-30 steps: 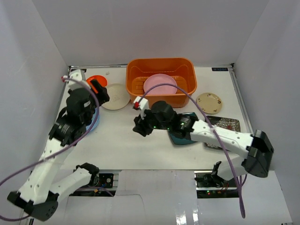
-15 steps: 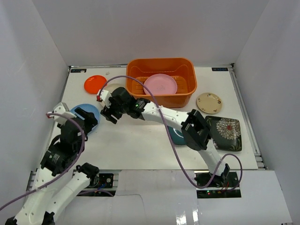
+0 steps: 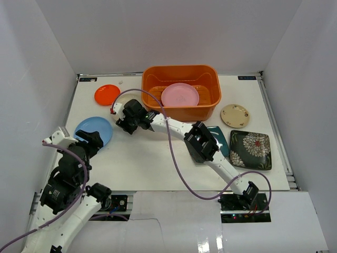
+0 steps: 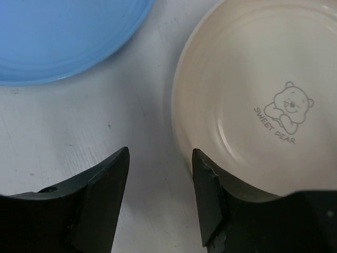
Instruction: Place the plates into the plastic bin on the countertop
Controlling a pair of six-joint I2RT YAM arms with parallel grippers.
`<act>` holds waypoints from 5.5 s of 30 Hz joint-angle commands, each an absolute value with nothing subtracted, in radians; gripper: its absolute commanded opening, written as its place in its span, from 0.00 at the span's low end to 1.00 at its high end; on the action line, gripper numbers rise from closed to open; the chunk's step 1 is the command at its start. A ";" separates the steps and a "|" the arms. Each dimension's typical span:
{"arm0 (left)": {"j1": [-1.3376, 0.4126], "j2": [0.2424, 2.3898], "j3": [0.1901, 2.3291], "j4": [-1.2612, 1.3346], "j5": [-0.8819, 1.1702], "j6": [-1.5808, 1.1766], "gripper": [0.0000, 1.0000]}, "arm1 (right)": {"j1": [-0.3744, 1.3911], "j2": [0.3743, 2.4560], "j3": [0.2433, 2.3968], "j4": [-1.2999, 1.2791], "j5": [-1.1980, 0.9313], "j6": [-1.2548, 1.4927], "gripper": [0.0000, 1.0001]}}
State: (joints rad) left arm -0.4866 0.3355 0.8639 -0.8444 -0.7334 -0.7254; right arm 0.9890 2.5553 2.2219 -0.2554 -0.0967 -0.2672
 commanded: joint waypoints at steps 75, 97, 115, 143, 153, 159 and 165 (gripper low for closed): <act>-0.138 1.680 1.081 -0.560 -0.483 -0.473 0.75 | 0.681 1.734 1.560 0.035 -0.093 -0.029 0.70; -0.362 1.267 1.303 -0.586 -0.468 -0.473 0.00 | 0.742 1.050 0.948 0.130 0.155 0.227 0.30; -0.764 1.984 2.248 -0.428 -0.335 -0.114 0.00 | 0.741 0.651 0.663 -0.139 0.278 0.318 0.08; -0.811 2.362 2.335 -0.494 -0.350 0.092 0.34 | 0.741 0.548 0.601 -0.206 0.271 0.353 0.08; -0.811 2.249 2.464 -0.466 -0.377 0.037 0.81 | 0.741 0.568 0.600 -0.195 0.293 0.348 0.09; -0.811 1.928 2.242 -0.472 -0.336 -0.150 0.78 | 0.742 0.568 0.598 -0.195 0.304 0.348 0.08; -0.824 1.498 1.568 -0.489 -0.235 -0.452 0.68 | 0.739 0.549 0.594 -0.206 0.348 0.338 0.09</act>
State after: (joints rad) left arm -0.8154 1.6497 1.8194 -0.4488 -0.2913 -0.2474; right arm 0.7433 0.5659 0.5907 -0.2195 0.3000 0.3561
